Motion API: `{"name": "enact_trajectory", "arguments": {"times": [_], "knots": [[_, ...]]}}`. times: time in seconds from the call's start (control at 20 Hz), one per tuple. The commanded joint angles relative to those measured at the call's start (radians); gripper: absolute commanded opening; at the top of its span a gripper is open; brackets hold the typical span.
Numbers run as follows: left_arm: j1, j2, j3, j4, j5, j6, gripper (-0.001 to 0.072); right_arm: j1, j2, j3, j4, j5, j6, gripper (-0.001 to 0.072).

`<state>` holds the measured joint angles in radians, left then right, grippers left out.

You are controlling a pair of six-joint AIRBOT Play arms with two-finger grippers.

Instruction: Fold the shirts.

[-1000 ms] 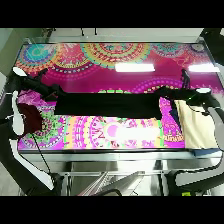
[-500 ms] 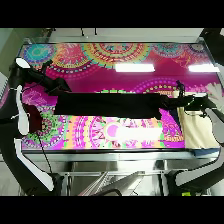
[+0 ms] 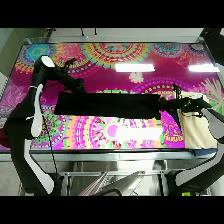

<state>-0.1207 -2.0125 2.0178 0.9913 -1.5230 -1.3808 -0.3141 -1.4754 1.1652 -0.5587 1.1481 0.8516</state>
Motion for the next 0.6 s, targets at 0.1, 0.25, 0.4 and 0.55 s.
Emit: {"name": "enact_trajectory", "arguments": {"times": [0.1, 0.25, 0.4, 0.55], "knots": [[-0.213, -0.047, 0.001, 0.005, 0.238, -0.001, 0.0012, -0.002, 0.118, 0.094, 0.047, 0.168, 0.012, 0.0021], [-0.326, -0.116, 0.001, 0.004, 0.342, -0.022, 0.0012, -0.002, 0.246, 0.170, 0.087, 0.255, 0.040, 0.0022], [-0.420, -0.182, 0.001, 0.004, 0.410, -0.043, 0.0011, -0.002, 0.351, 0.247, 0.092, 0.300, 0.063, 0.0021], [-0.493, -0.217, 0.001, 0.001, 0.488, -0.043, 0.0011, -0.002, 0.398, 0.338, 0.092, 0.338, 0.085, 0.0021]]}}
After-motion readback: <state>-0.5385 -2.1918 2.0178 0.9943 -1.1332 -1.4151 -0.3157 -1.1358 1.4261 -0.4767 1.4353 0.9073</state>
